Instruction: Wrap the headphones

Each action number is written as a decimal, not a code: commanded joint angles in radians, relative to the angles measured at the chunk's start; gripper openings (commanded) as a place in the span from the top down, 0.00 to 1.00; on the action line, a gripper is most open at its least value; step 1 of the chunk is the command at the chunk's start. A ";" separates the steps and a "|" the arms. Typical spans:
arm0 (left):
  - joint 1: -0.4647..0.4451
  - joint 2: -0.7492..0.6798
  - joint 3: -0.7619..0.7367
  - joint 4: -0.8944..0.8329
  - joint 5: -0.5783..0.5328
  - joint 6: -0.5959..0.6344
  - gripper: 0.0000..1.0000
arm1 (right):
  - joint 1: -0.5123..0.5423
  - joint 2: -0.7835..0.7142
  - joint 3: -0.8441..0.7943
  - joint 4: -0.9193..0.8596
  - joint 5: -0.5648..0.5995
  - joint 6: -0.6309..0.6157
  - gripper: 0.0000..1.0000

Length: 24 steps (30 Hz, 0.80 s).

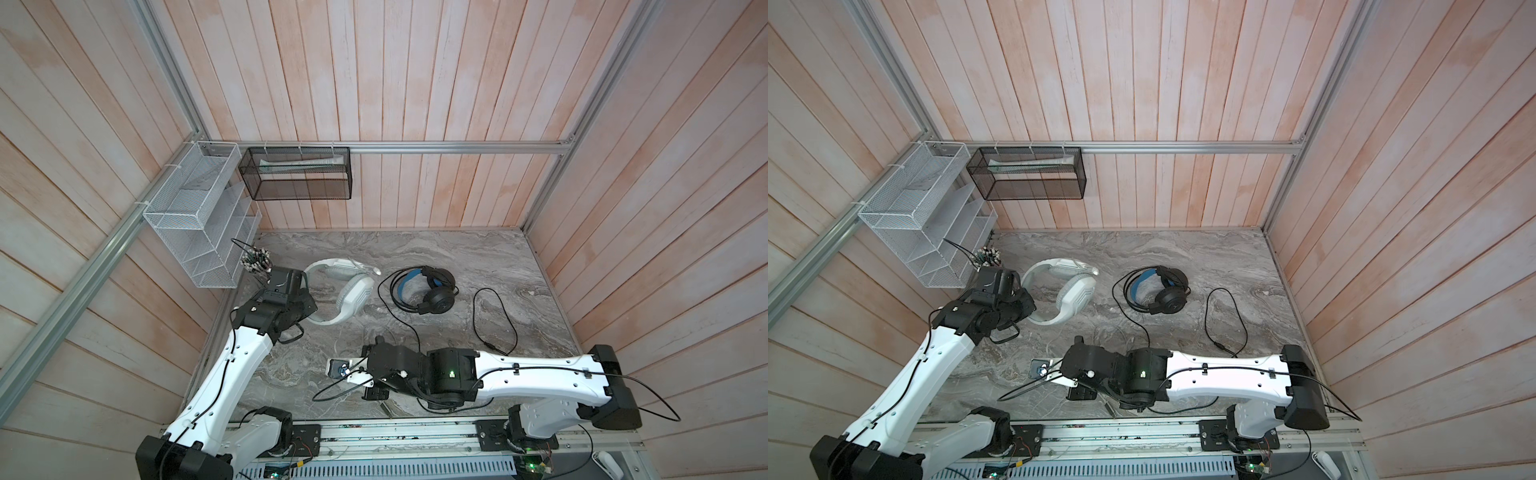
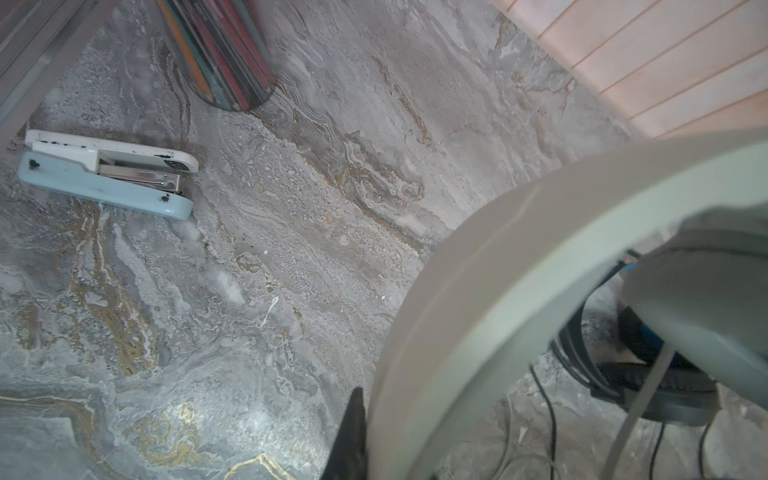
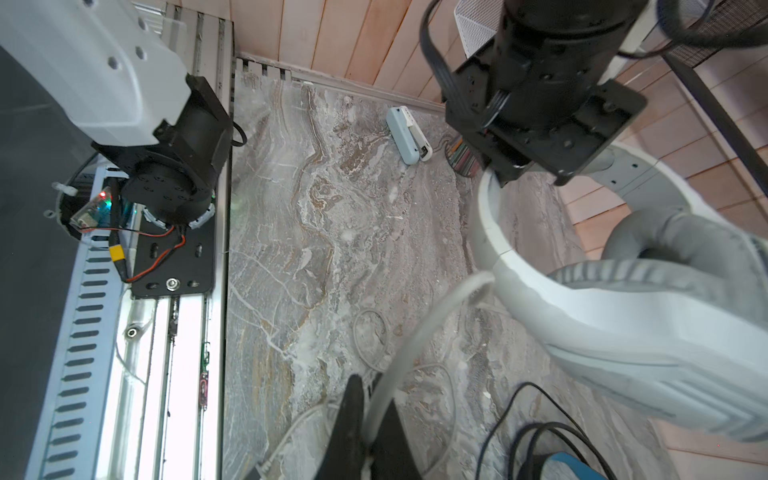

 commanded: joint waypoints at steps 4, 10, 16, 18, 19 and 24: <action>-0.065 -0.015 -0.056 0.022 -0.108 0.104 1.00 | -0.070 0.022 0.152 -0.179 0.065 -0.094 1.00; -0.123 -0.013 -0.107 0.016 -0.120 0.176 1.00 | -0.106 0.008 0.201 -0.218 0.094 -0.111 1.00; -0.132 -0.030 -0.148 0.051 -0.095 0.183 1.00 | -0.116 -0.002 0.215 -0.262 0.113 -0.097 1.00; -0.132 -0.026 -0.148 0.056 -0.090 0.189 1.00 | -0.115 0.003 0.224 -0.271 0.114 -0.095 1.00; -0.133 -0.024 -0.148 0.060 -0.076 0.194 1.00 | -0.115 0.006 0.228 -0.270 0.119 -0.093 1.00; -0.138 -0.030 -0.143 0.060 -0.049 0.204 1.00 | -0.120 0.017 0.253 -0.265 0.198 -0.098 1.00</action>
